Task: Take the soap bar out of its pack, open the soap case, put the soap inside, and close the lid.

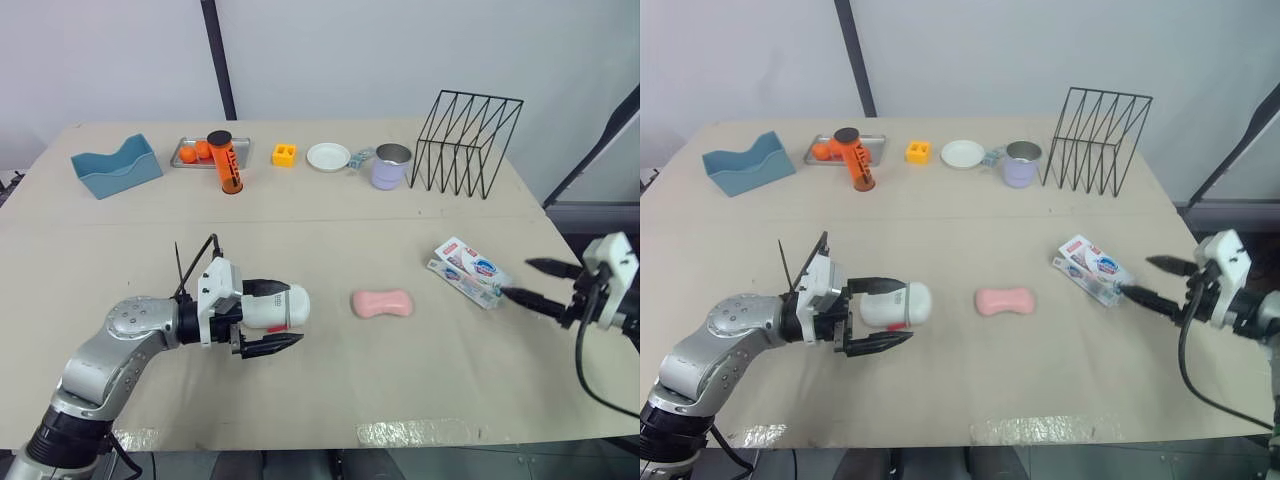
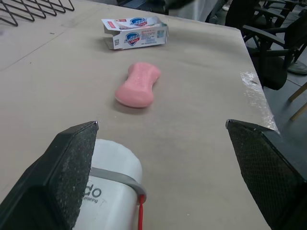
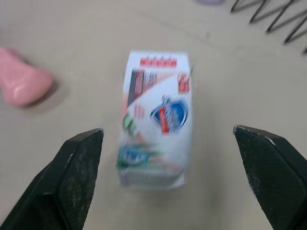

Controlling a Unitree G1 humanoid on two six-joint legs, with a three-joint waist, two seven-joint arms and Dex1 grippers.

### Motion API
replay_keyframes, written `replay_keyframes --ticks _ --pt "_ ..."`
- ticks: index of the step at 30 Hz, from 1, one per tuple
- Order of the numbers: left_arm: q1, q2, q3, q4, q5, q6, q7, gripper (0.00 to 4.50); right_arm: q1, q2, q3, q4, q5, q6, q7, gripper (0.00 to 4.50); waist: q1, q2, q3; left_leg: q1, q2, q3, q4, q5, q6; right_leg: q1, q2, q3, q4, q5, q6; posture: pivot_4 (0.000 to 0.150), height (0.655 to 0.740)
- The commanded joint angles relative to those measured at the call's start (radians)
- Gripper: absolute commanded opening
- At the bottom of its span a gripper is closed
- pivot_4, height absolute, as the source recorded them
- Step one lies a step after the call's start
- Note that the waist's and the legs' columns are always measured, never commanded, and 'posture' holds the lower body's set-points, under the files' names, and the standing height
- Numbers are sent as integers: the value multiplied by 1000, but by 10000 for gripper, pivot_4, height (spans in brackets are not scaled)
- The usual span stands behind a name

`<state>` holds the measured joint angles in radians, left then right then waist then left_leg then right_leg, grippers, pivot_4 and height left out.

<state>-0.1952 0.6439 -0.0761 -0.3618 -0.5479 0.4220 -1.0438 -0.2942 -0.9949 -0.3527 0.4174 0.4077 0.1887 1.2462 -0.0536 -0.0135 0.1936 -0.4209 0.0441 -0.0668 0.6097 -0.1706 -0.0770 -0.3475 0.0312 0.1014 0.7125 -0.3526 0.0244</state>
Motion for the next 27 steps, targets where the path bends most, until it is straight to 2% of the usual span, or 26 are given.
replay_keyframes --ticks 1,7,11,18,27 --pt "-1 25 35 4 7 -40 -30 45000 -67 3 47 -89 29 7 58 44646 1 0 0 0 0 0 0 0 0 0 0 0 0 0 0 1500 7400" --pt "-4 75 61 53 24 -83 -78 45000 -159 134 241 -299 64 50 143 44646 1 0 0 -1 0 -1 0 0 0 0 0 -1 0 0 -1 1500 7400" --pt "-4 100 72 84 38 -109 -104 45000 -216 221 351 -361 50 46 172 44646 4 0 0 -1 0 -1 0 0 0 -1 -1 -1 0 0 -1 1500 7400" --pt "-12 135 89 148 73 -156 -132 45000 -256 306 457 -416 34 56 176 44646 8 -1 0 -4 0 -4 0 0 0 -1 -2 -4 -1 1 -1 1500 7400" --pt "-42 143 83 248 117 -215 -172 45000 -253 354 501 -459 24 78 140 44646 7 -1 0 -3 0 -4 0 0 0 -2 -1 -5 0 1 -1 1500 7400"
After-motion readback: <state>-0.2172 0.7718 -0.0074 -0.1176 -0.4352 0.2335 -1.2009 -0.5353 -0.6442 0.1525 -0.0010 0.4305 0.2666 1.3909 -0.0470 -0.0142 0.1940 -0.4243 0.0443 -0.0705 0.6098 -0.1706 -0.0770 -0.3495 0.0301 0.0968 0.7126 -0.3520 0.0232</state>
